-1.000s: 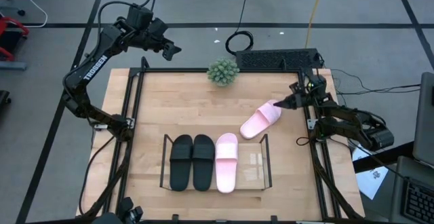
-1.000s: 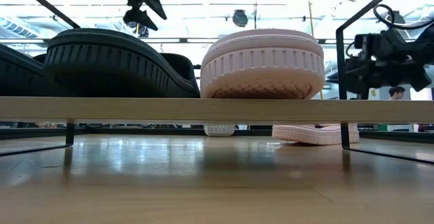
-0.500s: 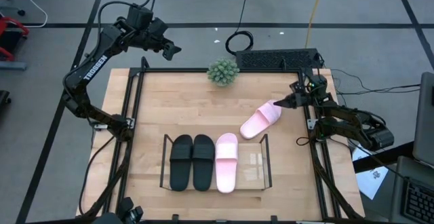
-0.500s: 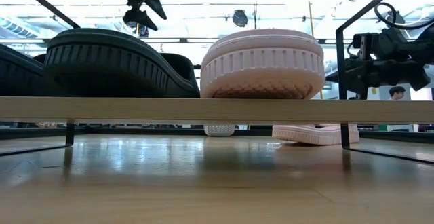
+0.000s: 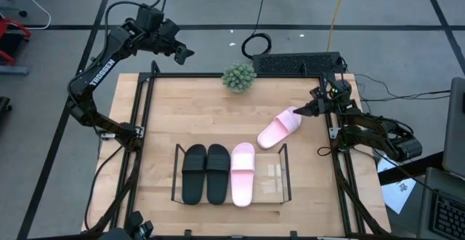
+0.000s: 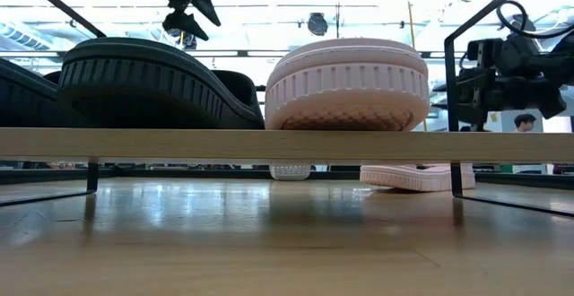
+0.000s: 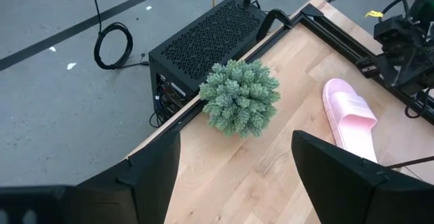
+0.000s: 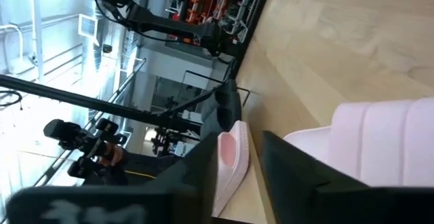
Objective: Pick and place slides into the shelf
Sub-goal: Put the pink slipper on the shelf
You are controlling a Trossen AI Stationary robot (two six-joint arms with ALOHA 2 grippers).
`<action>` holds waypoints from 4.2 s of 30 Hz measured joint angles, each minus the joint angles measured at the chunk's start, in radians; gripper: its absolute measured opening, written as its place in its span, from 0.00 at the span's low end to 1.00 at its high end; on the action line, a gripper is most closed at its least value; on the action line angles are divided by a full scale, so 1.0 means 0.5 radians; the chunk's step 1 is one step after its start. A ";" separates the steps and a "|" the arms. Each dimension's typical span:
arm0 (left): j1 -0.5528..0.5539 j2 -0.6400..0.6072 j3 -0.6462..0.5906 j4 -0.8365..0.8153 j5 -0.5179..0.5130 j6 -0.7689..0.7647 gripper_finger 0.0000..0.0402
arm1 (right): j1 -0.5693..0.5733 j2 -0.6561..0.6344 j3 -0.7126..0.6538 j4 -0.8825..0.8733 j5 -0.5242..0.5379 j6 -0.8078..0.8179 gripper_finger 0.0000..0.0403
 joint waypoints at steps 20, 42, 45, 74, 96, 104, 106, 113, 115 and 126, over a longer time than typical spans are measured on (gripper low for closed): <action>0.000 0.000 0.000 -0.001 0.000 0.014 0.71 | -0.017 -0.050 0.002 0.261 0.060 0.238 0.40; 0.000 0.000 0.000 -0.001 0.001 0.045 0.71 | -0.235 -0.049 0.002 -0.516 0.170 -0.341 0.40; 0.000 0.000 0.000 0.000 0.001 0.077 0.71 | -0.234 -0.049 0.002 -0.774 0.249 -0.566 0.40; 0.000 0.000 0.000 0.003 0.001 0.079 0.71 | 0.343 0.014 0.230 -1.399 1.067 -0.929 0.40; 0.000 0.000 0.000 0.001 0.002 0.064 0.71 | 0.461 0.208 0.252 -0.960 0.900 -0.638 0.40; 0.000 0.000 0.000 0.001 0.002 0.055 0.71 | 0.463 0.208 0.252 -0.963 0.950 -0.592 0.40; 0.000 0.000 0.000 0.001 0.002 0.052 0.71 | 0.462 0.208 0.252 -0.952 0.945 -0.585 0.40; 0.000 0.000 0.000 0.001 0.002 0.052 0.71 | 0.462 0.208 0.252 -0.947 0.948 -0.583 0.40; 0.000 0.000 0.000 0.001 0.002 0.052 0.71 | 0.462 0.208 0.252 -0.946 0.948 -0.553 0.40; 0.000 0.000 0.000 0.001 0.002 0.053 0.71 | 0.462 0.208 0.252 -0.947 0.948 -0.579 0.40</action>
